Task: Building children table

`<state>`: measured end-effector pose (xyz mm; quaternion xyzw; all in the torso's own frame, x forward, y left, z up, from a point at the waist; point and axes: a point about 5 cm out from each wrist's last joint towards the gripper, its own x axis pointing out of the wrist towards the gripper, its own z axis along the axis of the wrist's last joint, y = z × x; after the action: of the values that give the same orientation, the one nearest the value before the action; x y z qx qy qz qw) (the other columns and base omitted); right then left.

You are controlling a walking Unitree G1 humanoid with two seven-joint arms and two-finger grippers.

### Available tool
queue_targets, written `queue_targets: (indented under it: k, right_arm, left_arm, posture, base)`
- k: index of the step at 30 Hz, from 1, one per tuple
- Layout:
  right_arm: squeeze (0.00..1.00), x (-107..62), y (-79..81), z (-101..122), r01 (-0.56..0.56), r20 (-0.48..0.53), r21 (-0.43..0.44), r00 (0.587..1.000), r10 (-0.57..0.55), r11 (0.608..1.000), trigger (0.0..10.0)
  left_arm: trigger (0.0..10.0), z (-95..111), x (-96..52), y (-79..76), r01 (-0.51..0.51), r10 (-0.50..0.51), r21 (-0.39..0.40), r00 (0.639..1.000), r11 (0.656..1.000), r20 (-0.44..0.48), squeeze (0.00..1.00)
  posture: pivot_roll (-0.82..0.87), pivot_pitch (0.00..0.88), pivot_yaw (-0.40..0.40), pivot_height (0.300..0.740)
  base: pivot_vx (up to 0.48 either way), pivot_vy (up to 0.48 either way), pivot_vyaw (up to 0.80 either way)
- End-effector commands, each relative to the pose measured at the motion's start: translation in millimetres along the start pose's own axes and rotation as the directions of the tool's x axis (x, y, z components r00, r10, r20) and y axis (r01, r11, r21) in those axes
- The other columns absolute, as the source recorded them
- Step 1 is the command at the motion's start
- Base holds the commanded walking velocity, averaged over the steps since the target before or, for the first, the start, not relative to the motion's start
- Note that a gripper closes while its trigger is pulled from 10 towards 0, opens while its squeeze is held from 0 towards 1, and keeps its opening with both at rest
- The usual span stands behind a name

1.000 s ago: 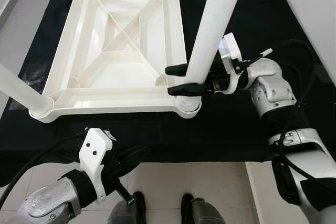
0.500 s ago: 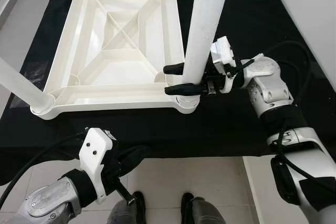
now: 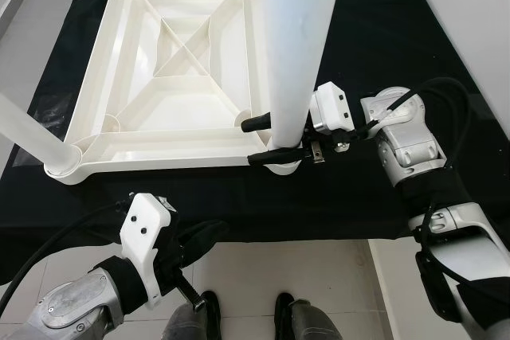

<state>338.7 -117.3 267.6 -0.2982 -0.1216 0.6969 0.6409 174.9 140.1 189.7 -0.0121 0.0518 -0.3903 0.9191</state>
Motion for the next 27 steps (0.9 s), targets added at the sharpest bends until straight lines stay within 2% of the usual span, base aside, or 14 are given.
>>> queue_targets:
  k: [1,2,4,10,13,15,18,27]
  right_arm:
    - [0.0,6.6,18.3,-29.4,-0.06,-0.081,0.144,0.994,0.072,0.988,10.0]
    - [0.0,6.6,18.3,-29.4,-0.06,-0.081,0.144,0.994,0.072,0.988,10.0]
    - [0.0,5.2,12.0,-24.8,-0.029,-0.02,0.192,0.999,0.033,0.981,10.0]
    - [0.0,3.5,9.7,-25.4,0.005,0.017,0.258,1.0,-0.01,0.966,10.0]
    - [0.0,3.7,9.2,-29.9,0.057,0.008,0.317,0.998,-0.063,0.947,10.0]
    - [0.0,3.7,9.2,-29.9,0.057,0.008,0.317,0.998,-0.063,0.947,10.0]
    - [0.0,4.3,9.0,-37.5,0.127,-0.033,0.372,0.992,-0.124,0.919,10.0]
    - [0.0,7.2,10.7,-46.4,0.203,-0.087,0.424,0.979,-0.183,0.883,10.0]
  left_arm:
    - [10.0,-1.2,-3.2,-0.9,-0.001,0.002,0.007,1.0,1.0,-0.025,0.0]
    - [10.0,-1.2,-3.2,-0.9,-0.001,0.002,0.007,1.0,1.0,-0.025,0.0]
    - [10.0,-1.1,-3.0,-0.8,-0.003,0.003,0.007,1.0,1.0,-0.024,0.0]
    - [10.0,-1.1,-3.0,-0.8,-0.004,0.004,0.007,1.0,1.0,-0.023,0.0]
    - [10.0,-1.2,-3.3,-0.9,-0.003,0.003,0.006,1.0,1.0,-0.025,0.0]
    - [10.0,-1.2,-3.3,-0.9,-0.003,0.003,0.006,1.0,1.0,-0.025,0.0]
    - [10.0,-1.6,-4.0,-1.2,-0.001,0.001,0.004,1.0,1.0,-0.028,0.0]
    - [10.0,-2.4,-4.0,-1.6,0.001,0.0,0.002,1.0,1.0,-0.03,0.0]
  posture:
    - [0.15,0.351,-0.011,0.74]
    - [0.15,0.351,-0.011,0.74]
    - [0.15,0.35,-0.013,0.74]
    - [0.15,0.35,-0.01,0.74]
    - [0.15,0.351,-0.007,0.74]
    - [0.15,0.351,-0.007,0.74]
    - [0.14,0.349,-0.004,0.74]
    - [0.14,0.343,-0.003,0.74]
  base:
    - [0.0,0.0,0.0]
    - [0.0,0.0,0.0]
    - [0.0,0.0,0.0]
    - [0.0,0.0,0.0]
    - [0.0,0.0,0.0]
    - [0.0,0.0,0.0]
    - [0.0,0.0,0.0]
    - [0.0,0.0,0.0]
